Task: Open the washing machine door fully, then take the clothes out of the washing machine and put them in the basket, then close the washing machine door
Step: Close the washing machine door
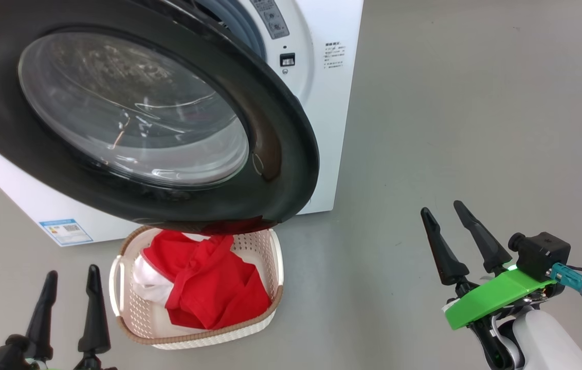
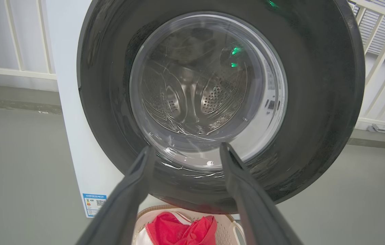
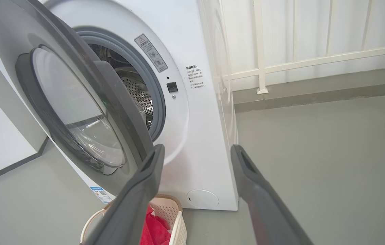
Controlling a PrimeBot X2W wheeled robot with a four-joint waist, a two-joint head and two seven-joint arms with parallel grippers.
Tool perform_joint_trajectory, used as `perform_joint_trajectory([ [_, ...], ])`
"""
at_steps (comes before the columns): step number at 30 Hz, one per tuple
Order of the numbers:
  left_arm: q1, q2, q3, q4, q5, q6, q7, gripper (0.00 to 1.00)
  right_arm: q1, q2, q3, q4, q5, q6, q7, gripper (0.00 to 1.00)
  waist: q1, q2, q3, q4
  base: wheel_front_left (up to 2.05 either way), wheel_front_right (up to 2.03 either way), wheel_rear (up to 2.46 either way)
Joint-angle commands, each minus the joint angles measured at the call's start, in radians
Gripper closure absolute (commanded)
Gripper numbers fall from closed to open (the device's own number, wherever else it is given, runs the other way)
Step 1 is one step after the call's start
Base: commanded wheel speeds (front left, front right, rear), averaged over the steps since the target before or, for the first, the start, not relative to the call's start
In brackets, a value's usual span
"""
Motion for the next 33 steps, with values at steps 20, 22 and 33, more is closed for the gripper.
perform_joint_trajectory([
  [20,-0.022,-0.005,0.035,-0.047,0.041,0.000,-0.012,0.00,-0.004,-0.008,0.024,-0.022,0.001,0.006,-0.012,0.00,0.0000,0.0000,-0.001,0.008,0.00,0.00,0.00],
  [22,-0.022,-0.007,0.036,-0.046,0.042,-0.002,-0.012,0.00,-0.004,-0.009,0.023,-0.024,0.000,0.006,-0.012,0.20,0.0000,0.0000,-0.001,0.011,0.00,0.00,0.00],
  [33,-0.030,-0.022,0.043,-0.043,0.042,-0.009,-0.012,0.00,-0.033,-0.006,0.027,-0.068,-0.006,0.006,-0.012,1.00,0.0000,0.0000,0.016,0.038,0.00,0.00,0.00],
])
